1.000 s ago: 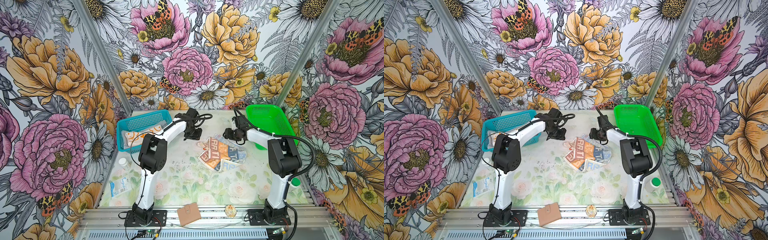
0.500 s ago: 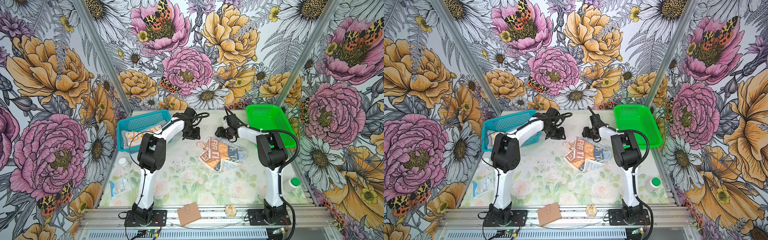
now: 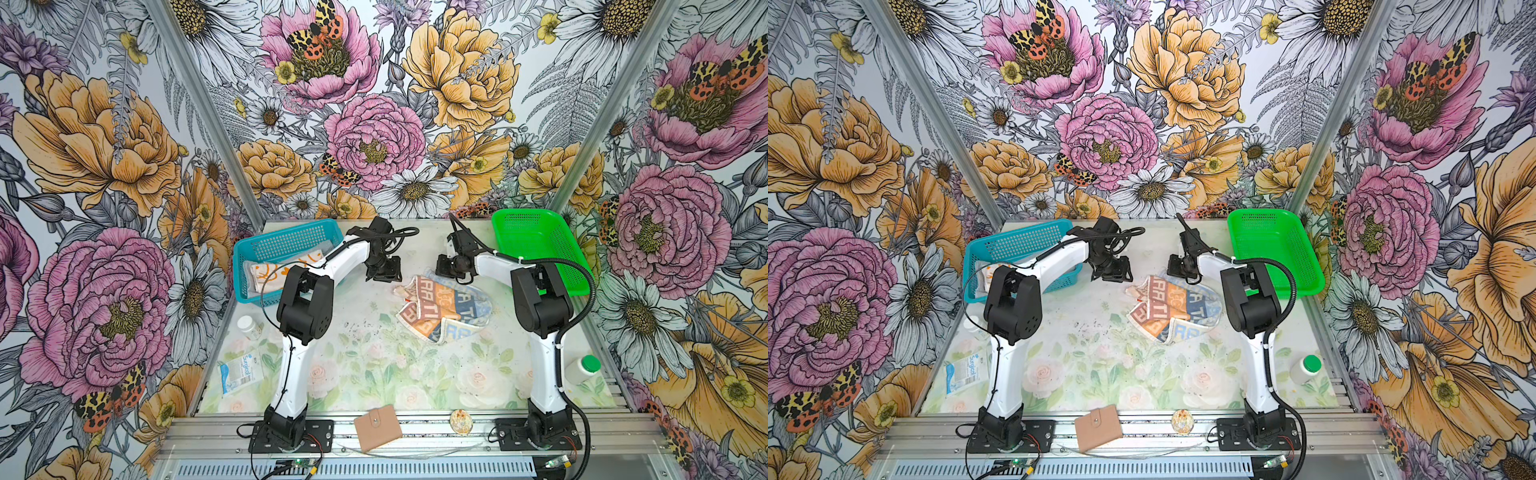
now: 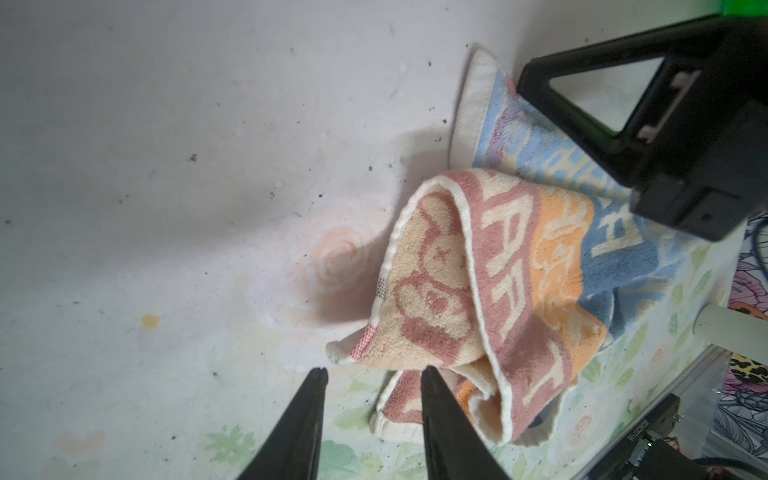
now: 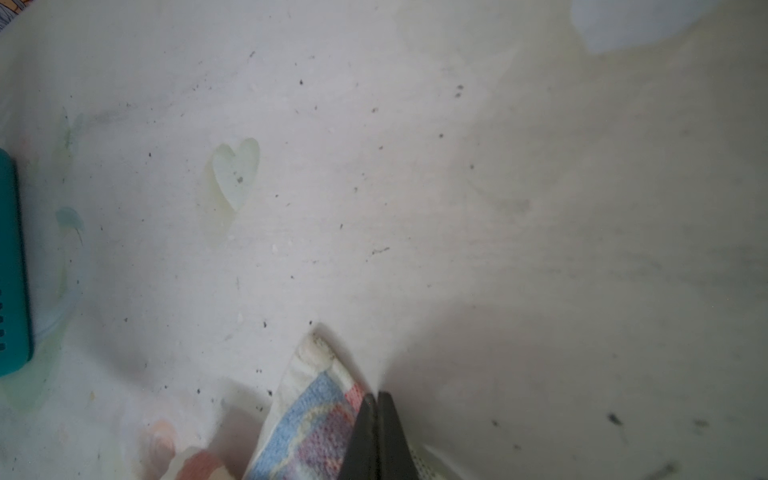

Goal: Fold and stack the towels
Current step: 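Grasp two edges of the crumpled towel with the left and right grippers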

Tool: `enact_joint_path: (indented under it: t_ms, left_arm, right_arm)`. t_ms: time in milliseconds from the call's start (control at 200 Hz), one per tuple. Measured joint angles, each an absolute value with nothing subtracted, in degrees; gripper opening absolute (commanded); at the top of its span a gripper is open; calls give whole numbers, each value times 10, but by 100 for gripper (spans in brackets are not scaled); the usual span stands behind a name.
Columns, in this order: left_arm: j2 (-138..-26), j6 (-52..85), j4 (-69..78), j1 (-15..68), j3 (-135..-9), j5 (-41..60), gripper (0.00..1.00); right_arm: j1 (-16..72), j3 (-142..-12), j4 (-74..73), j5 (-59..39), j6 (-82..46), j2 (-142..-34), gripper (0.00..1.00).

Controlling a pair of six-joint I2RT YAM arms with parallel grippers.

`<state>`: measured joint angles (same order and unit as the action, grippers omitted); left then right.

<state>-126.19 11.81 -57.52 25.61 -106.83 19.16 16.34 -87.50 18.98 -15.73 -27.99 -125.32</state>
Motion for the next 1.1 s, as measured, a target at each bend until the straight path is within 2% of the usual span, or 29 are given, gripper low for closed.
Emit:
enact_joint_path:
  t_ms: [355, 390, 480, 550, 580, 620, 685, 1101]
  left_arm:
    - [-1296, 114, -611, 268, -1075, 178, 39]
    - [-1299, 114, -611, 268, -1077, 178, 35]
    - [-1308, 108, -614, 274, -1085, 178, 15]
    - [-1316, 107, -613, 281, -1088, 178, 1]
    - [-1317, 103, -613, 284, -1088, 178, 0]
    - [-1319, 101, -614, 287, -1088, 178, 0]
    - [-1319, 101, -615, 290, -1088, 178, 0]
    - [-1314, 101, -615, 283, -1088, 178, 0]
  right_arm:
    - [163, -875, 190, -155, -273, -1248, 0]
    - [163, -875, 190, -155, -273, -1246, 0]
    - [163, -875, 190, -155, -274, -1245, 0]
    - [163, -875, 191, -156, -276, -1245, 29]
    - [163, -875, 191, -156, -274, -1245, 38]
    - [163, -876, 190, -157, -275, -1245, 45]
    - [164, -876, 190, -159, -273, -1245, 51]
    - [170, -900, 190, -164, -270, -1263, 47]
